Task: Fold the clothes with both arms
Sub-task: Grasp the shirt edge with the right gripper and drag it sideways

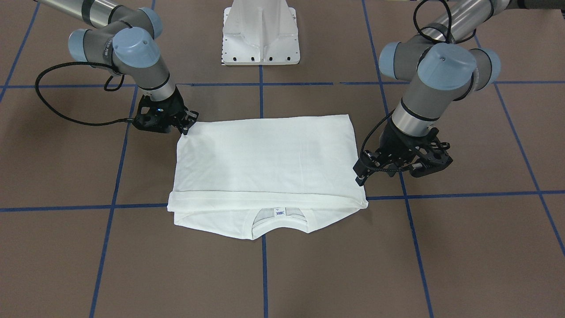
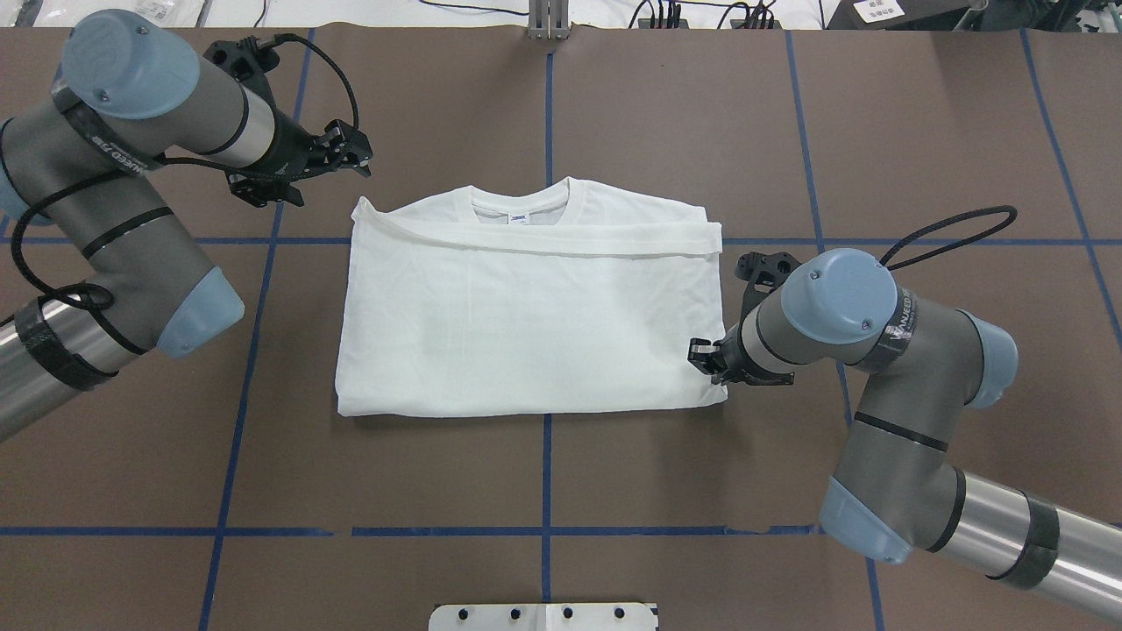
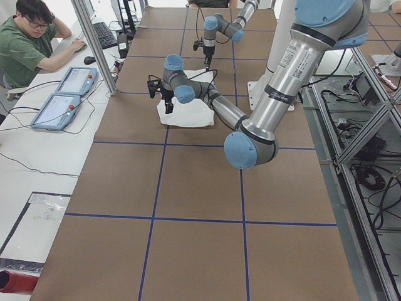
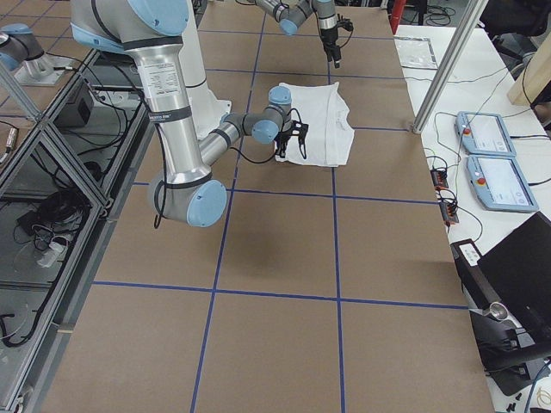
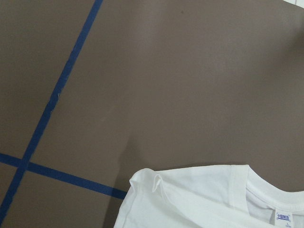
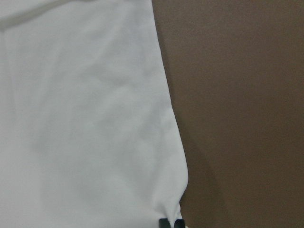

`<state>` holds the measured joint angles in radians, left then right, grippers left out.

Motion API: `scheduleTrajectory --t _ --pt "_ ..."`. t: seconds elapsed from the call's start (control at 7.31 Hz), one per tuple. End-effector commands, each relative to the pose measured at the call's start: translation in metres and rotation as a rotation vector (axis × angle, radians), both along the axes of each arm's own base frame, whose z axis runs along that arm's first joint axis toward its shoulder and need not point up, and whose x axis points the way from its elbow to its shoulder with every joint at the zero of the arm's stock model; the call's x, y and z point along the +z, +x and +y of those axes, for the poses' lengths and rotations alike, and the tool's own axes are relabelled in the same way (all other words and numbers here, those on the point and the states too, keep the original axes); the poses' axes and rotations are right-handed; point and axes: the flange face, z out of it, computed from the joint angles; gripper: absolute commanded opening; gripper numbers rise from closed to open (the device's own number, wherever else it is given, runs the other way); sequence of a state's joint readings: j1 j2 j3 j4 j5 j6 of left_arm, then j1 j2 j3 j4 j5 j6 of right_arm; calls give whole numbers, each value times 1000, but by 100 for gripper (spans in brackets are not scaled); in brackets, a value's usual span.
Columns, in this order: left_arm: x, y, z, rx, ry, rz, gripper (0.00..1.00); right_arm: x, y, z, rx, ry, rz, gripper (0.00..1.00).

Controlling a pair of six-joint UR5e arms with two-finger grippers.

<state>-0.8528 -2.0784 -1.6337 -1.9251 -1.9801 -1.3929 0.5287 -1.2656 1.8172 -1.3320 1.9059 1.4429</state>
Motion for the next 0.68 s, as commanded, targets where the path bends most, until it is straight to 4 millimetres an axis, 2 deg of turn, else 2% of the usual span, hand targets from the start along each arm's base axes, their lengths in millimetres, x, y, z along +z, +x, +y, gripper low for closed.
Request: scheduleTrajectory --t 0.0,0.14,0.27,0.41,0.55 --pt "-2 -1 -1 -3 3 2 99 16 40 7 14 -7 12 0" --pt "-5 -2 1 -5 9 4 99 30 72 25 14 -8 25 0" --pt "-8 -3 2 -3 4 -1 99 41 95 39 15 -14 40 0" --pt "-15 -5 6 -3 2 -2 99 49 107 47 14 -21 54 0" --pt "-20 -8 9 -5 1 -4 99 53 113 64 -13 -36 59 0"
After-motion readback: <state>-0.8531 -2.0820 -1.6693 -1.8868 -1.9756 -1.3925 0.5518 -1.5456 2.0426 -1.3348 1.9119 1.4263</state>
